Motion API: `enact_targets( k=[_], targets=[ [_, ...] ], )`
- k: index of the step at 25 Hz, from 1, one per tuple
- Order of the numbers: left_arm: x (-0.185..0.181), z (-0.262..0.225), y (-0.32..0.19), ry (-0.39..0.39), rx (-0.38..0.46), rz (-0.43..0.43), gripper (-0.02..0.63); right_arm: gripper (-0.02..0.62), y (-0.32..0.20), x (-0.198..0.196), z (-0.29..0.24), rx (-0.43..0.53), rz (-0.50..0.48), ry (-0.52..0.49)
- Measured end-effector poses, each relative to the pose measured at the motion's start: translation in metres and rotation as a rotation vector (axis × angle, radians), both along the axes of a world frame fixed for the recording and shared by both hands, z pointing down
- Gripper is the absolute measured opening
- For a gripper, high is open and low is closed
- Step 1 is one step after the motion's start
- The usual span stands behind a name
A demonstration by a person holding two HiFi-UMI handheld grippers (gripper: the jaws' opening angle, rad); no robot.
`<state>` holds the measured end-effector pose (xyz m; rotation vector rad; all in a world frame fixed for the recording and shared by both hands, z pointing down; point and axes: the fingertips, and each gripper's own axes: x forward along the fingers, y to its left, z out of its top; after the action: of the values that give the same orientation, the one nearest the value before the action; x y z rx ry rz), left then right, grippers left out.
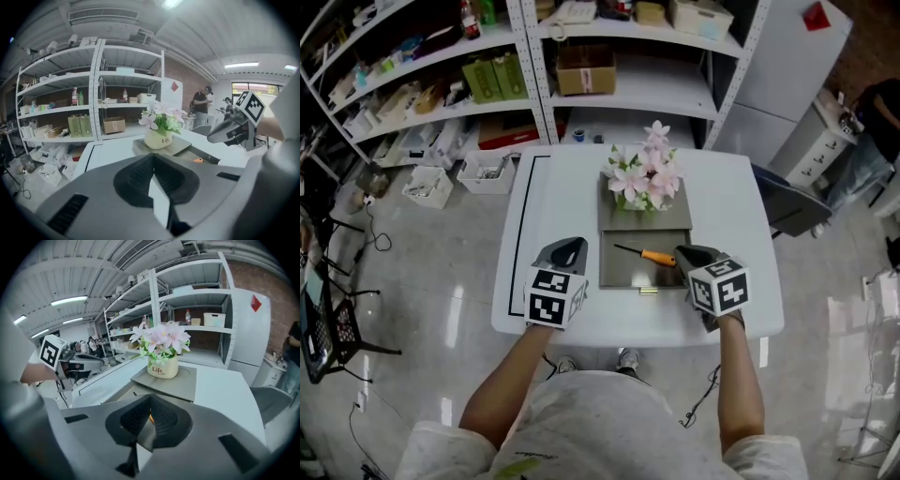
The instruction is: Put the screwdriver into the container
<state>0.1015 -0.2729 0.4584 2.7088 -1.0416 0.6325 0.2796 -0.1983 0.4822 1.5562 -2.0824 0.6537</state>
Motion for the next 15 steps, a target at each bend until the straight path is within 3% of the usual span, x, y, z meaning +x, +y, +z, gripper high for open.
enact_targets(
  k=[4, 8, 15],
  targets=[
    [-0.001, -0.005, 0.003, 0.015, 0.004, 0.035, 0.006, 0.005, 0.015, 0.004, -0.016, 0.078, 0.111, -0.068],
    [-0.002, -0.006, 0.006, 0.021, 0.008, 0.062, 0.005, 0.004, 0.026, 0.005, -0.027, 0.142, 0.180, -0.064],
    [-0.002, -0.003, 0.008, 0.032, -0.002, 0.075, 0.005, 0.003, 0.034, 0.007, -0.037, 0.175, 0.221, -0.069]
  ],
)
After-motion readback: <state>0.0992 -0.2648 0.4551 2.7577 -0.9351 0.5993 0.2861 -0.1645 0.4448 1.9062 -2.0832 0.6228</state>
